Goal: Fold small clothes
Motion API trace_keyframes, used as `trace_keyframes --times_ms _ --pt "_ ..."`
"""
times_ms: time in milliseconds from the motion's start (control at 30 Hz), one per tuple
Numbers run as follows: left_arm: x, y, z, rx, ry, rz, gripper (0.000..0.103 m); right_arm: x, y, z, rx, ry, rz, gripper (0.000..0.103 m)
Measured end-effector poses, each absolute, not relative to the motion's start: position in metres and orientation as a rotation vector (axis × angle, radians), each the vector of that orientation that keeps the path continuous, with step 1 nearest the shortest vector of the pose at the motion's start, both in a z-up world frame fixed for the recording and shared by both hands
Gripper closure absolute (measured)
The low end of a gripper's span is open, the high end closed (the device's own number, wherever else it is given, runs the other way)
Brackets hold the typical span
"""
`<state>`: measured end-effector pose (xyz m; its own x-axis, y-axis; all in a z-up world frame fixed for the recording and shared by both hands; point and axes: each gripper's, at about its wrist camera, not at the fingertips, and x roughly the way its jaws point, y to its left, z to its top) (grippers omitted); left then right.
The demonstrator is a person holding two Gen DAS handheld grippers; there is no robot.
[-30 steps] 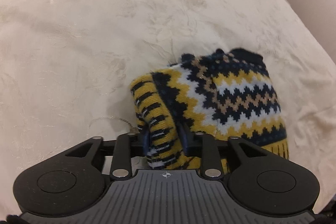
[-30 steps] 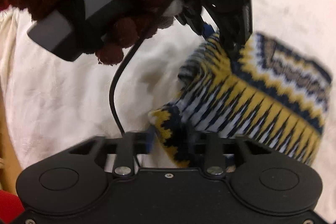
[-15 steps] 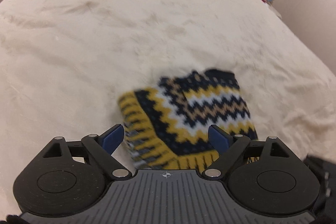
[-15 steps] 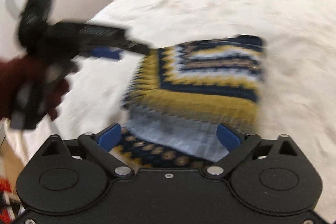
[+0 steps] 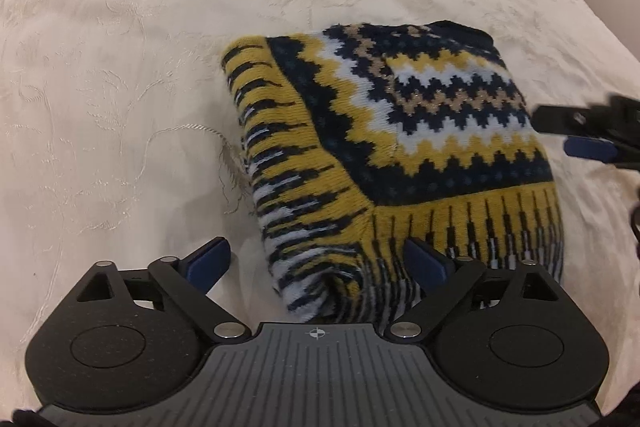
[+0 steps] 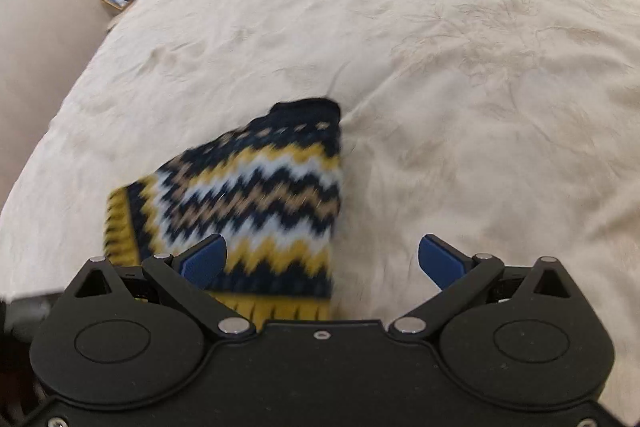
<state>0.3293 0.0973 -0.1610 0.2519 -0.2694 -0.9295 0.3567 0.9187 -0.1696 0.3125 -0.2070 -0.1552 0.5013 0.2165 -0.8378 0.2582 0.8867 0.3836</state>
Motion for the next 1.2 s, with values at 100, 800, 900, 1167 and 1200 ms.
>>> trace_keyframes --times_ms 100,800,900,1167,1200 --pt "0.333 0.1 -0.165 0.059 1.26 -0.424 0.007 0.33 -0.208 -0.173 0.511 1.104 -0.043 0.0" --pt "0.307 0.14 -0.193 -0.314 1.427 -0.526 0.001 0.332 -0.241 -0.216 0.823 1.102 0.218 0.0" --pt "0.314 0.14 -0.198 -0.381 1.423 -0.545 0.001 0.329 -0.243 -0.221 0.897 1.091 0.279 0.0" --pt "0.316 0.144 -0.203 -0.552 1.438 -0.656 0.046 0.334 -0.228 -0.232 0.993 1.102 0.404 0.0" --pt "0.315 0.142 -0.205 -0.551 1.438 -0.66 0.059 0.334 -0.226 -0.23 0.985 1.103 0.407 0.003"
